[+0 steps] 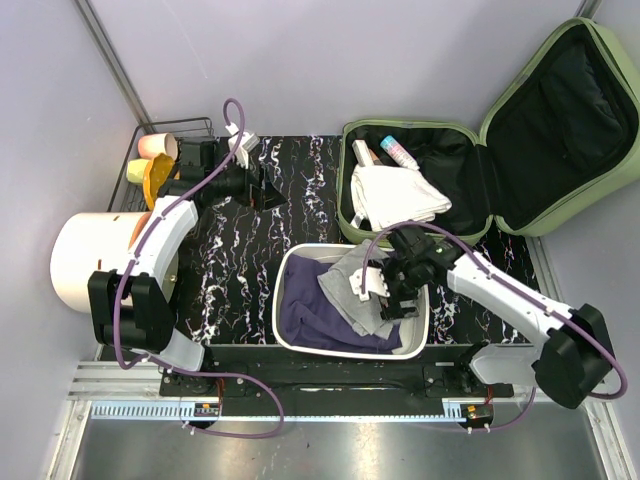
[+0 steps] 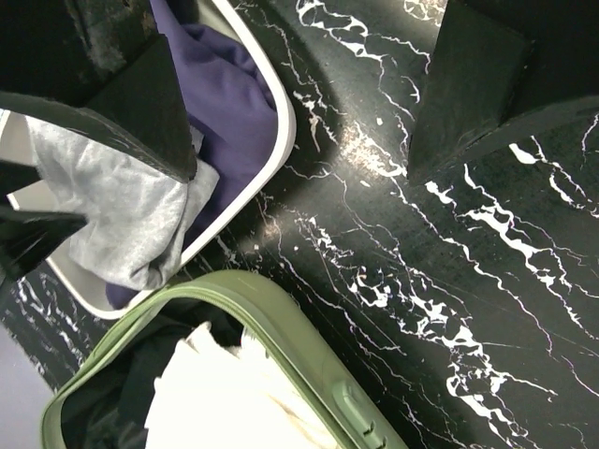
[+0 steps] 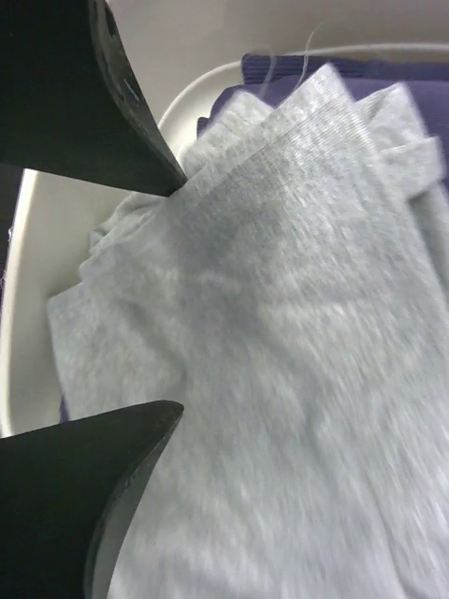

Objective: Open, take out, and arrange the luggage

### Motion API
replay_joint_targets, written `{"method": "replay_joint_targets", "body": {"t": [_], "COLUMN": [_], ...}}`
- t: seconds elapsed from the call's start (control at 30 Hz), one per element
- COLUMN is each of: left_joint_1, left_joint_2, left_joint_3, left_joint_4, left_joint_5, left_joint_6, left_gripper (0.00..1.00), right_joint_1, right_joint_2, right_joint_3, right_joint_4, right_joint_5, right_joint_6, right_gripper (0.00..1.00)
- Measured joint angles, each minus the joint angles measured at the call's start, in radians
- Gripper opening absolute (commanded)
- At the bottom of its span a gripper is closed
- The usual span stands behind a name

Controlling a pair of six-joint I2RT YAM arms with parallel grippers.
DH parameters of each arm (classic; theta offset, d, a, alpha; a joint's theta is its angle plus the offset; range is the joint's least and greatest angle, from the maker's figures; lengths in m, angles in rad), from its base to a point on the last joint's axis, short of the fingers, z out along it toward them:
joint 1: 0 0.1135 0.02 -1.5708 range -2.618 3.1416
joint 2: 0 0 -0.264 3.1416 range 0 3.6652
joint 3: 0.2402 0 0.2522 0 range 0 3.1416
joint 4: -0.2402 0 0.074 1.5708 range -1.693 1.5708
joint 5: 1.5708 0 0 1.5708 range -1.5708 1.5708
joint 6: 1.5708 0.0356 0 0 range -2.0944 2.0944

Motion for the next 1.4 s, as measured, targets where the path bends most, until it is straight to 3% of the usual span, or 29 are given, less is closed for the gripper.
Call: {"method": "replay_joint_targets", "body": {"t": [0.2, 0.3, 0.47, 0.6, 0.77, 0.97, 1.13, 1.23, 1.3, 1.33, 1.4], "left_joint_1": [-0.012, -0.018, -0.023, -0.023, -0.023, -0.023, -0.023, -0.023, -0.023, -0.023, -0.023], "left_joint_2": [0.0, 0.0, 0.011, 0.04, 0.089, 0.148, 0.196, 0.215, 0.224, 0.226, 0.233], "left_joint_3": [0.0, 0.001, 0.04, 0.098, 0.165, 0.224, 0.273, 0.301, 0.312, 0.316, 0.324], "left_joint_4": [-0.066, -0.085, -0.093, -0.093, -0.094, -0.135, -0.164, -0.175, -0.182, -0.183, -0.187], "left_joint_5": [0.004, 0.002, -0.008, -0.023, -0.031, -0.031, -0.035, -0.042, -0.045, -0.046, -0.048], "left_joint_6": [0.105, 0.132, 0.143, 0.141, 0.14, 0.14, 0.14, 0.14, 0.139, 0.136, 0.132], "left_gripper": [0.99, 0.99, 0.99, 0.99, 0.99, 0.99, 0.99, 0.99, 0.99, 0.99, 0.99], "right_joint_1": [-0.01, -0.091, -0.318, -0.394, -0.401, -0.401, -0.401, -0.403, -0.406, -0.408, -0.412], "right_joint_2": [-0.055, -0.034, 0.241, 0.431, 0.525, 0.545, 0.63, 0.675, 0.684, 0.691, 0.698], "right_joint_3": [0.203, 0.32, 0.608, 0.712, 0.702, 0.576, 0.568, 0.582, 0.602, 0.608, 0.616], "right_joint_4": [-0.055, -0.048, 0.029, 0.085, 0.092, 0.168, 0.254, 0.251, 0.236, 0.233, 0.23], "right_joint_5": [-0.063, -0.119, -0.128, -0.06, -0.002, 0.042, 0.048, 0.037, 0.038, 0.035, 0.026], "right_joint_6": [0.102, 0.212, 0.422, 0.503, 0.429, 0.201, 0.076, 0.046, 0.037, 0.036, 0.027], "right_gripper": [0.98, 0.95, 0.91, 0.93, 0.99, 1.0, 0.98, 0.89, 0.75, 0.59, 0.49]}}
